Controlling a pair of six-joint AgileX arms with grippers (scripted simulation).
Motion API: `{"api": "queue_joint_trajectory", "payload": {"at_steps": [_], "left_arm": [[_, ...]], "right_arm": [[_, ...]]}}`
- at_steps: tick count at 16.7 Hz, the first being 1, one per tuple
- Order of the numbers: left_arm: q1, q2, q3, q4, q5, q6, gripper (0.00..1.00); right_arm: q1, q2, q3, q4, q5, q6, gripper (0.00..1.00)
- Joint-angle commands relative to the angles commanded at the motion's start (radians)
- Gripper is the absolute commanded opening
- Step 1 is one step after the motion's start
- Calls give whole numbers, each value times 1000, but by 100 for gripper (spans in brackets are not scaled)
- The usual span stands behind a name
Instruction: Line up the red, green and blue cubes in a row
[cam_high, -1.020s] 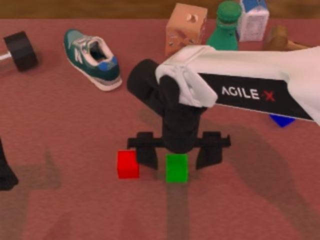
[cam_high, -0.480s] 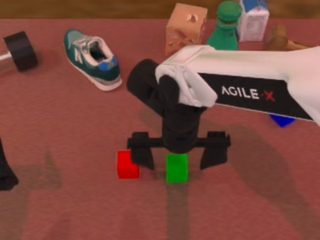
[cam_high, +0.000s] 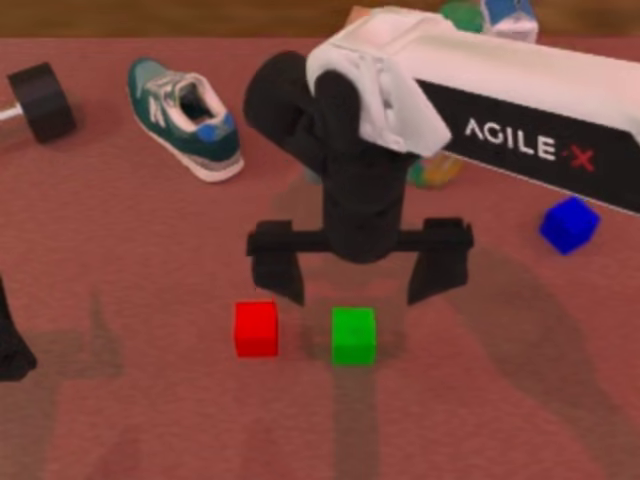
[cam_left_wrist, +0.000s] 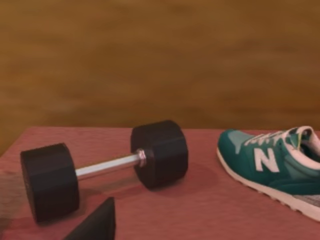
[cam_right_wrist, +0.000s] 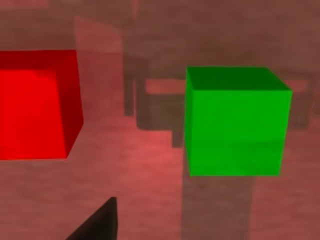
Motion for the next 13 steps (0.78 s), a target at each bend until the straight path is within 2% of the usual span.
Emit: {"api": "queue_joint_trajectory", "payload": {"at_steps": [7,10,13], "left_arm": [[0,0,0,0,0,0,100],[0,0,0,0,0,0,100],[0,0,0,0,0,0,100]], "right_arm": [[-24,4,8,-4,0,-35,100],[-89,16,20,-5,-1,-160,100],[-189,32,30,-7,-2,-350,100]]}}
